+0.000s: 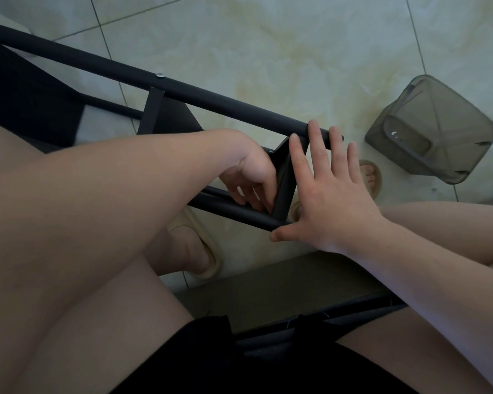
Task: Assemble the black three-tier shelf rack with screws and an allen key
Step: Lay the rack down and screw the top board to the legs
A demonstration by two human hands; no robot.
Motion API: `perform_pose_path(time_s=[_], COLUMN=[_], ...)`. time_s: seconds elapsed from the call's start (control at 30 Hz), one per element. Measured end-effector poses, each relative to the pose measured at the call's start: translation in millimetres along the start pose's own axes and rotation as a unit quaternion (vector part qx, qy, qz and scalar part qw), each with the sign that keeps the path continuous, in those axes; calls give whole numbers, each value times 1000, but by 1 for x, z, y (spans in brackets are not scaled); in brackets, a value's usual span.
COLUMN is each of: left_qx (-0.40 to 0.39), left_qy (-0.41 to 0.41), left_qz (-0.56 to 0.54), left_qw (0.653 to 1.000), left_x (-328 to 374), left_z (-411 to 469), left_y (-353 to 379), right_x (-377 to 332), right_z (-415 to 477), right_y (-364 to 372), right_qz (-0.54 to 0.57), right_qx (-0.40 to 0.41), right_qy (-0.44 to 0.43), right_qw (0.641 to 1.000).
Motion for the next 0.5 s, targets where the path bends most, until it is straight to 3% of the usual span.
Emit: perform_pose_path(time_s=[0.5], left_qx=[3], left_qy=[0], left_qz=[-22], left_qw=[1000], left_x=[-3], left_z=[7], left_y=[0], right_x=[0], right_z=[0], right_y=[0], right_qz=[3], right_qx=[-2], right_qy=[0], right_qw=[1000])
Point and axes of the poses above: each hand's wrist, its own z-axis towards the middle knuckle, its own y-axis out of the palm, x = y × z, the point moved 8 cm from there along z, towards the middle knuckle, and after that the axes turned 1 degree about -z, right-handed, at the moved point
